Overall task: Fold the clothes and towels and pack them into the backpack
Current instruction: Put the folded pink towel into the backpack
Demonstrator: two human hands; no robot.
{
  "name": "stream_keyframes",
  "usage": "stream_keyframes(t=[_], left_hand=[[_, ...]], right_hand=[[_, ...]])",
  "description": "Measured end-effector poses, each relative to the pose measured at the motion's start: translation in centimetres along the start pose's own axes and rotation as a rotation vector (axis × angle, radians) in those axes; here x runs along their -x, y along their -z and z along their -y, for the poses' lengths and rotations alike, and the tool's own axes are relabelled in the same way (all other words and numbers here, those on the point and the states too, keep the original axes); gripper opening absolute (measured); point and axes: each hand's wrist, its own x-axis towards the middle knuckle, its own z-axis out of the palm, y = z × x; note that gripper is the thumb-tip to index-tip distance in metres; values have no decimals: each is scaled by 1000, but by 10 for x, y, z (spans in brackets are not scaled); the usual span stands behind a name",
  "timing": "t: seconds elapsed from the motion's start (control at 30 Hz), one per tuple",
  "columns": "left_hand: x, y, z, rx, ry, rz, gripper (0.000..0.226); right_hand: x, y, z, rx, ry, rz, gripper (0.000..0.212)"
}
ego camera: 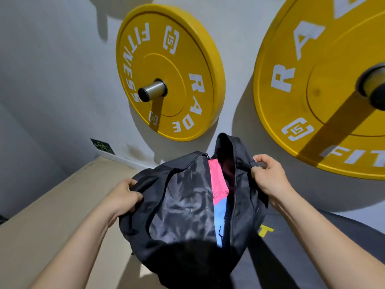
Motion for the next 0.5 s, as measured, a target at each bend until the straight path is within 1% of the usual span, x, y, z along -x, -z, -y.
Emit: stream_keyframes(t=[0.03,0.1,0.17,0.23,0.37,0.43,0.47,0.5], left_hand=[[11,14,-16,37,-44,4,22],[31,44,-52,184,-122,22,32],[50,63,-85,366,-198,51,41],[66,68,-114,528,-259,74,44],[79,32,-167,783,-356,43,35],[77,0,-187,869,-370,16,31],[76,-16,-194,893,-368,10,29],[74,-30,-199,902,-362,2,28]], right_hand=[[1,2,15,-19,13,-4,20],[5,5,48,-38,59,13,22],[10,7,78,-12,123,75,26],[19,11,105,47,173,164,26],[46,18,129,203,248,353,27],[63,21,124,240,211,487,18],[70,24,118,203,156,574,22],[76,29,111,125,86,645,41]])
